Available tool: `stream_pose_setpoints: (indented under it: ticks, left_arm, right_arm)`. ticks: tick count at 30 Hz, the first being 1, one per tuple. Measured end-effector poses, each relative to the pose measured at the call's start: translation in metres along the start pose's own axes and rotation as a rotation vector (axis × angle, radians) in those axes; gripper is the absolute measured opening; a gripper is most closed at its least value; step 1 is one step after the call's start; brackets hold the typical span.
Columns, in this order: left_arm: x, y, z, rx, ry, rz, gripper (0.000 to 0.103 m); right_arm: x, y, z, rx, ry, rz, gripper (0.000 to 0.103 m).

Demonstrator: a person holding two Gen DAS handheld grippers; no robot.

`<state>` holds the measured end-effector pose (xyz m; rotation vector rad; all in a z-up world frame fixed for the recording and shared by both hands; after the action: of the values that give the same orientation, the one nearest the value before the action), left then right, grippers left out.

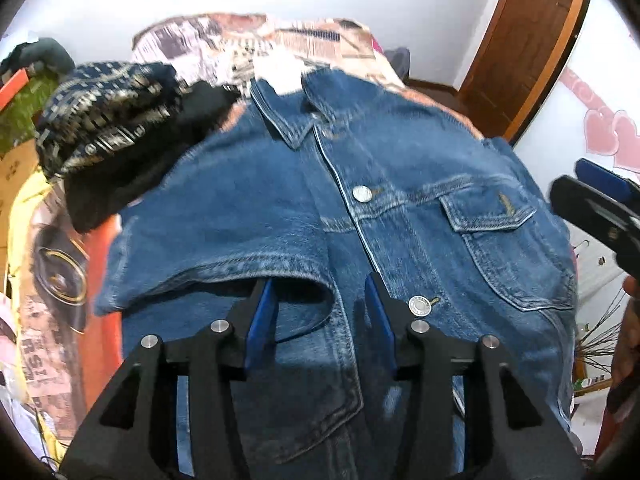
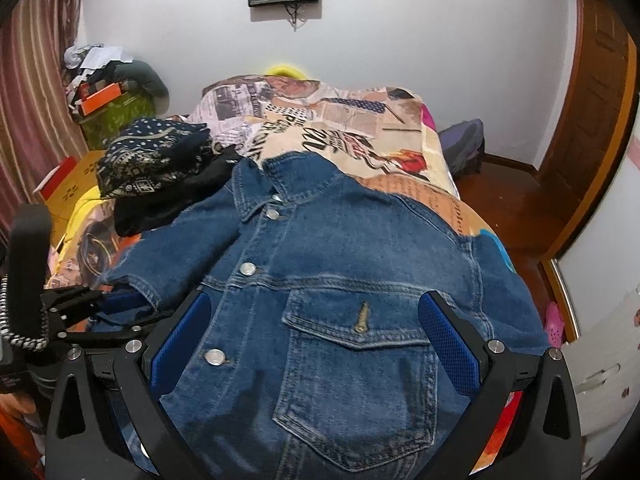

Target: Fold large clothes

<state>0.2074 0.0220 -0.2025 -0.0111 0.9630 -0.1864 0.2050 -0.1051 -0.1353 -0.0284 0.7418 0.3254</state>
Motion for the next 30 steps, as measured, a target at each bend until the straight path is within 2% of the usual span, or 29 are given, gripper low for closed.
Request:
stream_pose_setpoints:
  ticks: [7, 9, 12, 16, 21, 28, 30]
  left_arm:
    - [-0.056, 0.041, 0.007, -0.07, -0.144, 0.077, 0.058]
    - [-0.067, 0.054, 0.01, -0.084, -0.175, 0.115, 0.061]
    - [-0.084, 0.081, 0.01, -0.104, -0.226, 0.219, 0.065]
    - [-0.093, 0.114, 0.004, -0.149, -0.248, 0.289, 0.066]
    - [-0.099, 0.154, -0.013, -0.221, -0.244, 0.364, 0.068]
    - [-0.093, 0.186, -0.045, -0.31, -0.191, 0.394, 0.069]
    - [-0.088, 0.193, -0.054, -0.333, -0.173, 0.392, 0.069]
  right_arm:
    - [0.0, 0.031, 0.018, -0.075, -0.037, 0.029, 0.103]
    - [0.003, 0.045, 0.025, -0.109, -0.045, 0.047, 0.103]
    - [0.008, 0.07, 0.032, -0.165, -0.044, 0.085, 0.103]
    - [0.022, 0.101, 0.038, -0.243, -0.018, 0.15, 0.103]
    - [0.058, 0.148, 0.034, -0.345, 0.076, 0.233, 0.102]
    - [0.102, 0.197, 0.012, -0.465, 0.242, 0.283, 0.1]
    - [0.116, 0.21, 0.001, -0.506, 0.297, 0.289, 0.095]
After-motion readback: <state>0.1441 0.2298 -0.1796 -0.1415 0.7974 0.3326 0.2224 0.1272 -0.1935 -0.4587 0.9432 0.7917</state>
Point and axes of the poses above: each gripper's, at about its wrist camera, not at the fingertips, and x roughly the way its jaws point, y to its left, z to its top, the point moved 4 cm from there along x, roughly the way its jaws point, and after that the axes turned 6 degrees about x, right-handed, at the moved point
